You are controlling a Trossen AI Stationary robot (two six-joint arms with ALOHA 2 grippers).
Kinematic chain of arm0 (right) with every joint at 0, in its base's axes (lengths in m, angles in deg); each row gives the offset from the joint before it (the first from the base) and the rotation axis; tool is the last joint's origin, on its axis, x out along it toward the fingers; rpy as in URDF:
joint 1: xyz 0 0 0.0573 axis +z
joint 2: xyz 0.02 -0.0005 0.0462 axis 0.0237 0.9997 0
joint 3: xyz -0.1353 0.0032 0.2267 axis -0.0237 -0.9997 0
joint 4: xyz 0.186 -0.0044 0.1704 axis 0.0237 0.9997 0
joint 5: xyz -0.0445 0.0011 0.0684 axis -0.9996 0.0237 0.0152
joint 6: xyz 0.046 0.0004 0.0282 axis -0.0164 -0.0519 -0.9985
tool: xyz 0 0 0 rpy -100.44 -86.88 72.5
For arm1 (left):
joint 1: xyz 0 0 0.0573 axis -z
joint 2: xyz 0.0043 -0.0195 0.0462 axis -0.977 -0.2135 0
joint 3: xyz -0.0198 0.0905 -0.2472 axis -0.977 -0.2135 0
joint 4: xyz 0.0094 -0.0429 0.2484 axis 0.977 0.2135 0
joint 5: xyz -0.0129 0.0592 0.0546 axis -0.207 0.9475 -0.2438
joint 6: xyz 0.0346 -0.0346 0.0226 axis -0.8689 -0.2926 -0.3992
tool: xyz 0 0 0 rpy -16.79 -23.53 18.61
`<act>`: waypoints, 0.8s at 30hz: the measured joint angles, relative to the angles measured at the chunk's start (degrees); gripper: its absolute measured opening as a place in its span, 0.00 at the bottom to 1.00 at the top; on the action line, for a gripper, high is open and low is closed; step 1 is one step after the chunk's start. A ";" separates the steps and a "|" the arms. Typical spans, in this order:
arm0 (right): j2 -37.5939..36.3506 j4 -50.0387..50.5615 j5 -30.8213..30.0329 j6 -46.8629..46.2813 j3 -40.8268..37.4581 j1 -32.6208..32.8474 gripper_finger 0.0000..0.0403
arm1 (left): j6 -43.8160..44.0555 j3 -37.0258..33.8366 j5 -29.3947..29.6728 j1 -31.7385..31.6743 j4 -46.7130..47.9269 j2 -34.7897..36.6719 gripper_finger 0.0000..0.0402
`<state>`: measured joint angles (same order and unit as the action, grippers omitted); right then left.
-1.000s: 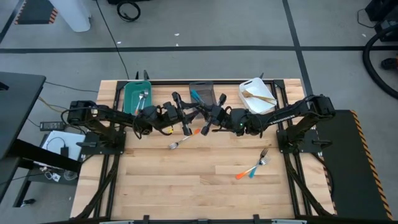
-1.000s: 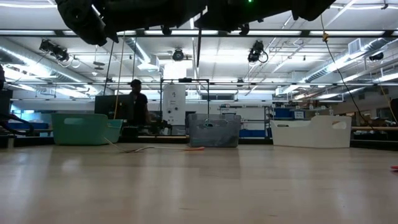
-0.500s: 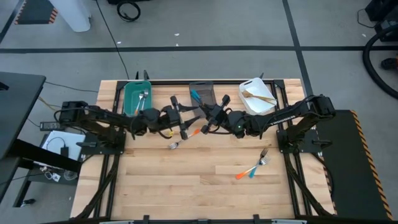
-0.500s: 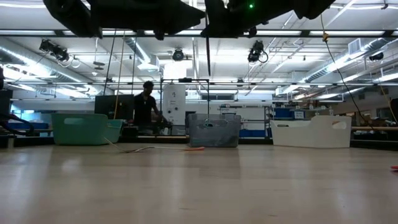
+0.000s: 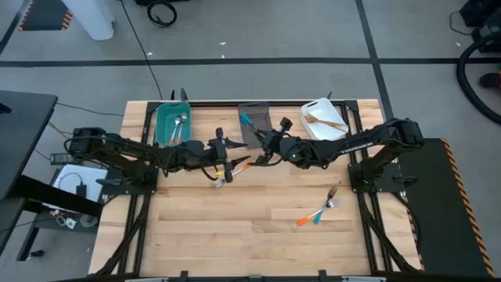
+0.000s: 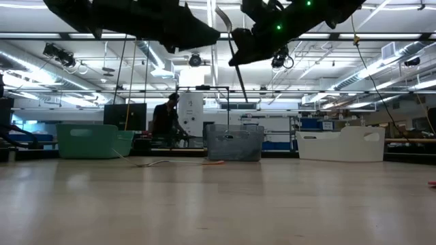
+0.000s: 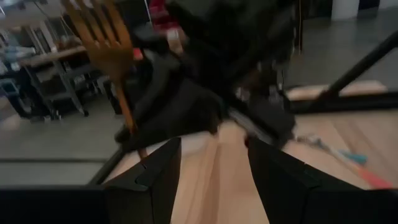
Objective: Sort silverware by color (type)
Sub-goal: Put the gold fork into the white bin
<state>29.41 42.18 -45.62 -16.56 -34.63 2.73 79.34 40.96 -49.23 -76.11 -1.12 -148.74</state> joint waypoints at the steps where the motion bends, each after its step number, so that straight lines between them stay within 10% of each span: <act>1: -0.38 1.19 0.02 0.13 0.00 -0.34 0.10 | 0.20 -0.04 0.02 0.00 0.74 -0.05 0.49; 24: -3.07 18.28 3.19 2.84 0.02 -10.60 0.10 | 10.35 0.00 0.00 1.30 24.44 -0.05 0.49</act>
<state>26.34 60.45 -42.43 -13.72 -34.61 -7.87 89.69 40.96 -49.22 -74.81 23.33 -148.78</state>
